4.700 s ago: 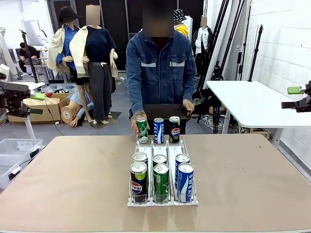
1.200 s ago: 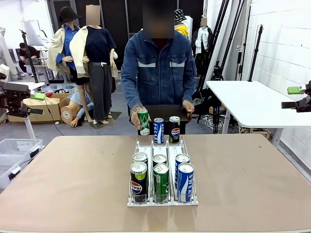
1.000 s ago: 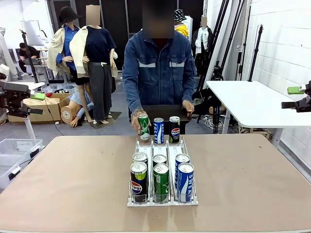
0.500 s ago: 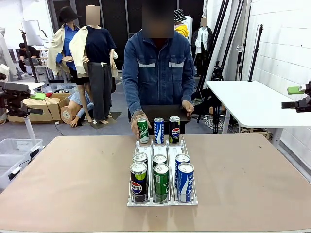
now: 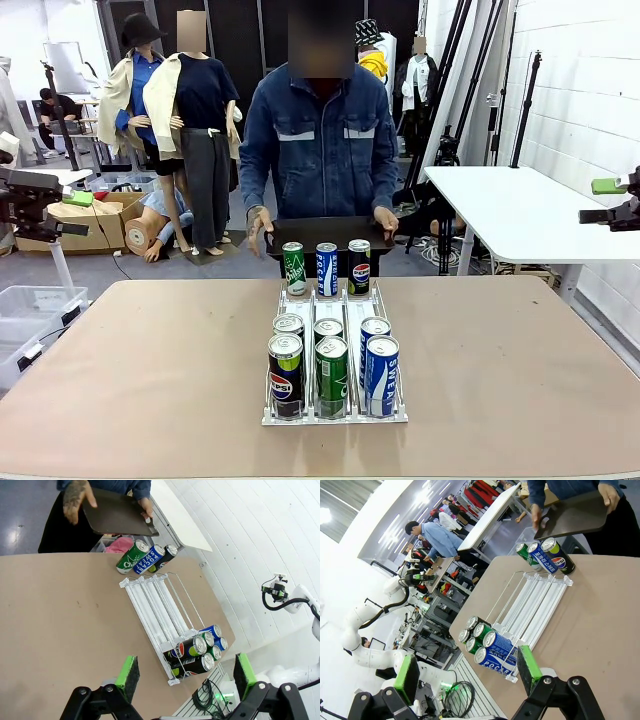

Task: Retrieve and hand over the desired beverage to the person.
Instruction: Pick up a can of the same type that the person held from the Automatic Can Dispenser.

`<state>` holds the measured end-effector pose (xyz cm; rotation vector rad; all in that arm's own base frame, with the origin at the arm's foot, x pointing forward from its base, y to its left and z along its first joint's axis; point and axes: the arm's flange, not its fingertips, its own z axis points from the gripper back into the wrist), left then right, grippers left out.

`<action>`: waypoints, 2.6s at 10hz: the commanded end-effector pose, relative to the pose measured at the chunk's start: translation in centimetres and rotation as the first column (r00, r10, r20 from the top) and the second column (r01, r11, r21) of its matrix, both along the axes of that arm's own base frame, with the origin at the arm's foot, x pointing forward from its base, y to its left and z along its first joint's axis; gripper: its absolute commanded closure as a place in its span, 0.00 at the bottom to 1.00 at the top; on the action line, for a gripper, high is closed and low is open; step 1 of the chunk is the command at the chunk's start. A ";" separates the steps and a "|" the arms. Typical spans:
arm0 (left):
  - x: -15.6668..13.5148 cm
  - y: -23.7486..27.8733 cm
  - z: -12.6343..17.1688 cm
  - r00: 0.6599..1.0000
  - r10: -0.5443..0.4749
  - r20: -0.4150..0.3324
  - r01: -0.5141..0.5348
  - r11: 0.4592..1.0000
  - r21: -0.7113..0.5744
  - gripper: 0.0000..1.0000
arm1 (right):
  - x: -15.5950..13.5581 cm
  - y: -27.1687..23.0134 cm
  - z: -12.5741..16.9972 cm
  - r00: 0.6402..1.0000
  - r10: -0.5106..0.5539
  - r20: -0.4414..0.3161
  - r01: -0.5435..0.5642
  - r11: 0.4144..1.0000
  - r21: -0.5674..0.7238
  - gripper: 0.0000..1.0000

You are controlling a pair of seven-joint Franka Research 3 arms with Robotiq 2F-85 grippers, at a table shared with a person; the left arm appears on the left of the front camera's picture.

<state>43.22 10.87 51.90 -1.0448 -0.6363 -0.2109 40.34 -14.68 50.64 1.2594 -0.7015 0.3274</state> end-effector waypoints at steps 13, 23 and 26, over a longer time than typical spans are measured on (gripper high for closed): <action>-3.7 -25.3 5.9 0.964 -0.207 -0.167 0.259 0.875 0.409 0.00 | 0.0 0.0 0.0 1.000 0.007 0.004 -0.007 1.000 0.012 0.00; -6.5 -44.7 2.2 0.972 -0.070 -0.225 0.213 0.672 0.709 0.00 | 0.0 0.0 0.0 1.000 0.007 0.004 -0.007 1.000 0.012 0.00; -7.5 -48.6 0.5 0.977 0.000 -0.215 0.167 0.631 0.757 0.00 | 0.0 0.0 0.0 1.000 0.007 0.004 -0.007 1.000 0.012 0.00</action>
